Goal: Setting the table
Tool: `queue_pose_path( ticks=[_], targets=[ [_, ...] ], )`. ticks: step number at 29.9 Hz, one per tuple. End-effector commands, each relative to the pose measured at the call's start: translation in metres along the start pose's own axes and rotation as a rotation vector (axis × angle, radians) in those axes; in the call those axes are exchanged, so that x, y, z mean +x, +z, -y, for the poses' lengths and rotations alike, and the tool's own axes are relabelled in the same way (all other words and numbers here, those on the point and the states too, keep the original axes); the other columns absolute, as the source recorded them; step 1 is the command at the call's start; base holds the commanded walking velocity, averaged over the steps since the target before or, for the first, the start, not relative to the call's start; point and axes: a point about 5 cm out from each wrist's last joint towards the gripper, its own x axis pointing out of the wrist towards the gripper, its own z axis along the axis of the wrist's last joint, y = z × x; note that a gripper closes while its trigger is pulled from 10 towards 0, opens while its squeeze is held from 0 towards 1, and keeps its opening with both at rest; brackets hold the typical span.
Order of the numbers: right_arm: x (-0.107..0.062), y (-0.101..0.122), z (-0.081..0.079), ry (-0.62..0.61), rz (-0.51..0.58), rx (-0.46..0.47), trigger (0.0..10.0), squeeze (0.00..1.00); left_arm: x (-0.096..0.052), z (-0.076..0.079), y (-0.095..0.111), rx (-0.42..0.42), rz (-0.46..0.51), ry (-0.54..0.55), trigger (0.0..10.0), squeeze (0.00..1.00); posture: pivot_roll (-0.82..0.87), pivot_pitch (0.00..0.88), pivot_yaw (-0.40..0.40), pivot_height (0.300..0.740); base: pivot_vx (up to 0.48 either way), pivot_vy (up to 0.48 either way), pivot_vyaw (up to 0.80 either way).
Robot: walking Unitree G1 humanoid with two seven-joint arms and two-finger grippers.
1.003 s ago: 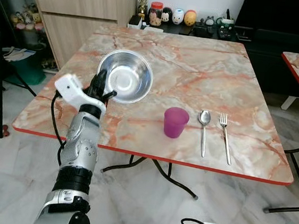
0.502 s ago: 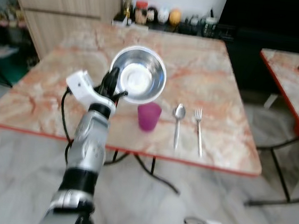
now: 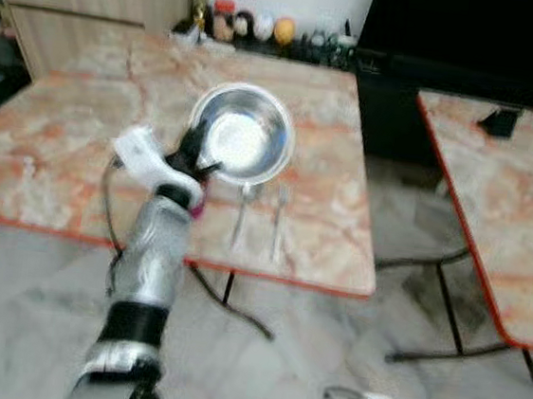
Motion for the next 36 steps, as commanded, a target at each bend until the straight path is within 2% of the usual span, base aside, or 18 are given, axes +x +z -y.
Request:
queue_pose_path(
  ticks=[1,36],
  targets=[
    [-0.0011,0.0005,0.0112,-0.03,-0.001,-0.004,10.0,0.0,0.0029,0.0134,-0.0042,-0.002,-0.009,-0.038,10.0,0.0,0.07,0.0,-0.017,0.74,0.0,-0.48,0.0],
    [-0.0009,0.0001,0.0099,-0.017,-0.007,-0.009,10.0,0.0,0.0013,0.0102,-0.0077,0.02,-0.037,-0.03,10.0,0.0,0.06,0.0,-0.014,0.74,0.0,-0.48,0.0]
  ],
)
